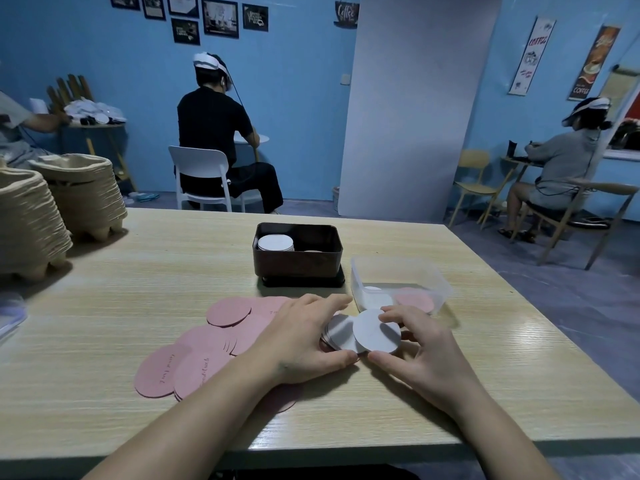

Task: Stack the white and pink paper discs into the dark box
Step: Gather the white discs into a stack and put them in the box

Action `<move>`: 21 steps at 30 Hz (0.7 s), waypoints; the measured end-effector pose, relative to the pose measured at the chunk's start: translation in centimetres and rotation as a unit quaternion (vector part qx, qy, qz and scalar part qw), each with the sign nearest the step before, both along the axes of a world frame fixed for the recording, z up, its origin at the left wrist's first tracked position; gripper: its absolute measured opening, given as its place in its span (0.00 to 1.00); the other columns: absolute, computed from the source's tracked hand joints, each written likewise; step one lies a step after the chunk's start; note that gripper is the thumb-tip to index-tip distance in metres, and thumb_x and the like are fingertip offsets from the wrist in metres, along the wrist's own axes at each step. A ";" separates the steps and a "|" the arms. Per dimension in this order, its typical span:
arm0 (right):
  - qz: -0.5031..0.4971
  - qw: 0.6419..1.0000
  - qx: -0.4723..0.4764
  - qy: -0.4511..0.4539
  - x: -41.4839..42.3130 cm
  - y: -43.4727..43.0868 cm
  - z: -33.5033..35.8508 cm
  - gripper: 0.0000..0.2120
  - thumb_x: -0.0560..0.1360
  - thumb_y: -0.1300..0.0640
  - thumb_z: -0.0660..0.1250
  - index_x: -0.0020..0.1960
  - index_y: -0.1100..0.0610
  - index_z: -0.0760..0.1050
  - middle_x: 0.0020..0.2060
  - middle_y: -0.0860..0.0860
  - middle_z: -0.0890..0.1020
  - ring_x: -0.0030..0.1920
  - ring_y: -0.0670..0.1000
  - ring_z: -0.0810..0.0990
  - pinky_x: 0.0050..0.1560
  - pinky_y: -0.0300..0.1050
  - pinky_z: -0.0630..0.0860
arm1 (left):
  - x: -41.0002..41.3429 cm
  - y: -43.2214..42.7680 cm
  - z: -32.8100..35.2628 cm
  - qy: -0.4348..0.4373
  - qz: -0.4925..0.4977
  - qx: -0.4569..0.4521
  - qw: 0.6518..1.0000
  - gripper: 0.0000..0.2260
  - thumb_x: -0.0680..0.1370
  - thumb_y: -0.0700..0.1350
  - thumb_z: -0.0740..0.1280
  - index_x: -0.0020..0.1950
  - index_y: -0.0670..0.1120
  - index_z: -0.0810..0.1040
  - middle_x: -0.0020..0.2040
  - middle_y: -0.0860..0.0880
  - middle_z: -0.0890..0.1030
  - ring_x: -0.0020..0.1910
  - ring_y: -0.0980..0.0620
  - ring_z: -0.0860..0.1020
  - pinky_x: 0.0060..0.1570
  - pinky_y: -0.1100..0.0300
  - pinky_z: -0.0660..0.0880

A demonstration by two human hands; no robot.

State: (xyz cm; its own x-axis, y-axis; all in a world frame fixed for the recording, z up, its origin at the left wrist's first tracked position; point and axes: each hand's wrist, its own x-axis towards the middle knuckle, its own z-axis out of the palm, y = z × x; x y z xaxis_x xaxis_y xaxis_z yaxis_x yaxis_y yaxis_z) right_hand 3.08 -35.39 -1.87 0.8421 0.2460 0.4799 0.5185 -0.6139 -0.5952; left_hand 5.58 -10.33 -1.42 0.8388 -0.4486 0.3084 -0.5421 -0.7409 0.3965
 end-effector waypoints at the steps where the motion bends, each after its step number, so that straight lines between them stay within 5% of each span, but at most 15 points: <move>1: 0.000 1.000 -0.003 -0.002 0.0 0.0 0.0 0.25 0.67 0.42 0.79 0.60 0.48 0.79 0.60 0.36 0.80 0.64 0.39 0.77 0.57 0.36 0.78 | 0.1 -0.1 0.0 0.000 -0.002 0.005 1.000 0.35 0.73 0.66 0.69 0.77 0.62 0.60 0.70 0.63 0.74 0.70 0.59 0.65 0.69 0.54 0.64; 10: -0.008 1.000 -0.009 0.005 -0.1 -0.1 0.1 0.25 0.67 0.48 0.82 0.61 0.49 0.79 0.61 0.40 0.80 0.64 0.36 0.75 0.57 0.29 0.75 | -0.2 0.4 0.1 0.020 -0.014 -0.049 0.999 0.38 0.71 0.60 0.70 0.78 0.64 0.57 0.69 0.65 0.74 0.68 0.60 0.66 0.69 0.55 0.66; 15: -0.015 1.000 0.004 0.002 0.0 -0.1 -0.1 0.24 0.67 0.50 0.83 0.60 0.49 0.79 0.59 0.38 0.80 0.63 0.39 0.78 0.57 0.33 0.77 | -0.4 0.6 -0.2 0.031 0.007 -0.130 0.991 0.32 0.70 0.57 0.70 0.72 0.65 0.63 0.63 0.62 0.76 0.57 0.58 0.75 0.63 0.51 0.75; 21: -0.033 0.999 0.007 -0.007 0.1 -0.1 -0.2 0.24 0.67 0.50 0.82 0.59 0.50 0.79 0.59 0.39 0.81 0.63 0.38 0.77 0.57 0.35 0.77 | -0.3 0.8 -0.4 -0.012 0.029 -0.161 0.986 0.29 0.71 0.57 0.72 0.71 0.57 0.68 0.64 0.60 0.77 0.66 0.61 0.72 0.66 0.55 0.73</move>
State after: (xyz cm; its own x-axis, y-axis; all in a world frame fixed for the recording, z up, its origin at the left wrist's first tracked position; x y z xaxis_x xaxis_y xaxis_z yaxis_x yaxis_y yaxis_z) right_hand 3.15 -35.49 -2.07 0.8499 0.1832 0.4940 0.4849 -0.6389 -0.5973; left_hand 5.31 -9.58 -1.85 0.8515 -0.2746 0.4468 -0.5136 -0.6087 0.6048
